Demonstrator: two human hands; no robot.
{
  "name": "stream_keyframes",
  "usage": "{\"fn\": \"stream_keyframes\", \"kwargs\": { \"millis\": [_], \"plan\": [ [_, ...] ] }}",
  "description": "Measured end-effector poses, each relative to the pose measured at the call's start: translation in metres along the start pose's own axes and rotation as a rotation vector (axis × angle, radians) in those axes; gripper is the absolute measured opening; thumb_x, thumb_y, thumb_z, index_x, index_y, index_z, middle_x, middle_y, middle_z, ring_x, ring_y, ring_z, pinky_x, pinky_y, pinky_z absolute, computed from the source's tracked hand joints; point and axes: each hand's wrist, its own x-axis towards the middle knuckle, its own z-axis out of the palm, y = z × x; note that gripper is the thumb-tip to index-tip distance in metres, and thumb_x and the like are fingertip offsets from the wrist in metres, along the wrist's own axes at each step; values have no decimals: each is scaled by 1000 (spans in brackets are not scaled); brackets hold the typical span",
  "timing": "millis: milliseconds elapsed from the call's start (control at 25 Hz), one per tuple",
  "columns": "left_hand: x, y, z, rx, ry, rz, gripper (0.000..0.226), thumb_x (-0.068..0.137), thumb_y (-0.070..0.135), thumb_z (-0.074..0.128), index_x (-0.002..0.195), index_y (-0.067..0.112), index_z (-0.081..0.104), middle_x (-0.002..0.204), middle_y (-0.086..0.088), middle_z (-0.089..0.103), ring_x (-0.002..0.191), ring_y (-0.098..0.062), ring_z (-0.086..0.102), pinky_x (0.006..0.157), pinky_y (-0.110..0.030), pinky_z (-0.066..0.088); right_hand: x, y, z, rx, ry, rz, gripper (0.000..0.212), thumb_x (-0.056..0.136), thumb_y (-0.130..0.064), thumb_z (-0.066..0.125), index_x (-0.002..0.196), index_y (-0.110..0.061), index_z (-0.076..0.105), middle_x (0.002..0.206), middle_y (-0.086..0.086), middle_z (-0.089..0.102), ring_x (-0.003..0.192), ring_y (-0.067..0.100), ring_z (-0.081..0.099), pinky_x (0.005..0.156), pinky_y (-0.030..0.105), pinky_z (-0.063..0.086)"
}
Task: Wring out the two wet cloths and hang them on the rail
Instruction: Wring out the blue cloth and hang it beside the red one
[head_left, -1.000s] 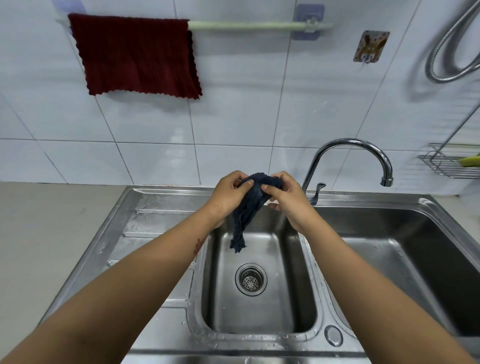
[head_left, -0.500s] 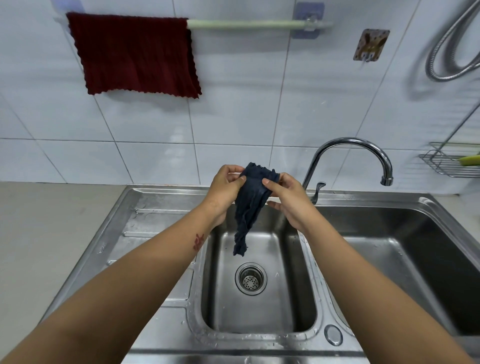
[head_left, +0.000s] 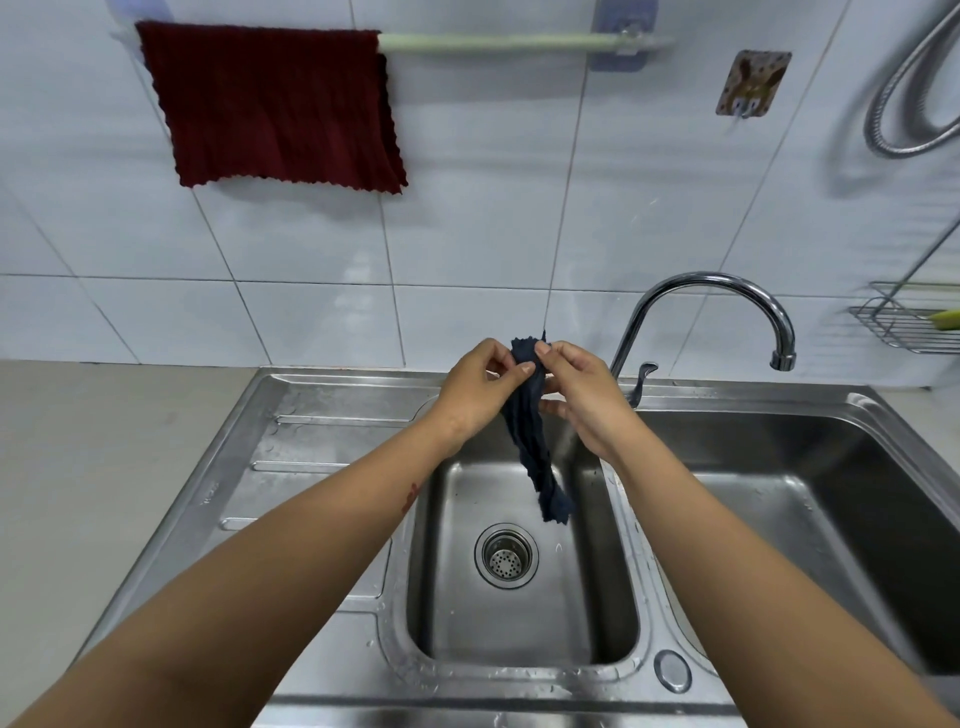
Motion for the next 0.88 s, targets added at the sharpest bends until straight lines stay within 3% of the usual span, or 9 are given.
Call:
{"fn": "stream_keyframes", "kwargs": {
  "millis": [120, 280, 400, 480, 600, 640, 760, 880],
  "plan": [
    [4, -2, 1, -63, -8, 22, 17, 95, 22, 56, 86, 8, 54, 77, 2, 59, 78, -20, 56, 81, -42, 51, 0, 0, 0, 36, 34, -5, 24, 100, -24, 47, 100, -7, 64, 80, 5, 68, 65, 12, 65, 64, 26, 54],
    [12, -6, 1, -176, 77, -71, 17, 96, 21, 48, 79, 17, 47, 82, -10, 58, 79, -29, 56, 86, -51, 51, 2, -1, 3, 116, 86, -10, 23, 100, -24, 47, 86, -12, 60, 79, 5, 69, 68, 15, 66, 66, 29, 55],
    [18, -10, -4, -221, 171, -201, 18, 99, 22, 40, 82, 19, 43, 93, -17, 59, 79, -23, 54, 74, -41, 50, 7, 2, 0, 102, 156, 3, 26, 101, -26, 46, 79, -15, 54, 75, 3, 66, 65, 13, 63, 61, 27, 52],
    [20, -11, -11, -298, 163, -281, 17, 98, 29, 40, 89, 15, 45, 94, -10, 56, 79, -17, 51, 67, -29, 46, 14, 5, -3, 90, 253, 22, 24, 101, -27, 43, 85, -14, 54, 85, 6, 64, 78, 16, 60, 73, 29, 49],
    [18, -11, -18, -433, -17, -365, 65, 75, 66, 61, 114, 14, 51, 118, -6, 62, 107, -18, 61, 93, -35, 51, 20, 6, -6, 122, 315, 102, 27, 97, -38, 48, 99, -13, 55, 101, 5, 66, 95, 18, 64, 89, 31, 50],
    [15, -10, -19, -397, -56, -344, 69, 70, 65, 68, 118, 18, 49, 122, -6, 60, 112, -20, 61, 98, -37, 50, 19, 5, -7, 107, 293, 124, 37, 91, -44, 57, 106, -11, 55, 104, 6, 68, 97, 19, 66, 90, 33, 51],
    [16, -14, -19, -296, -17, -267, 40, 87, 24, 68, 121, 18, 47, 121, -11, 57, 110, -24, 61, 97, -38, 51, 17, 7, -9, 49, 199, 128, 81, 58, -49, 84, 118, -4, 52, 109, 13, 70, 99, 25, 70, 89, 39, 56],
    [18, -14, -24, -309, 93, -218, 18, 95, 17, 57, 112, 14, 54, 118, -10, 61, 109, -23, 61, 96, -34, 51, 13, 9, -13, -163, 178, 115, 71, 61, -32, 83, 115, -8, 44, 107, 8, 65, 97, 21, 67, 87, 38, 55]
  ]
}}
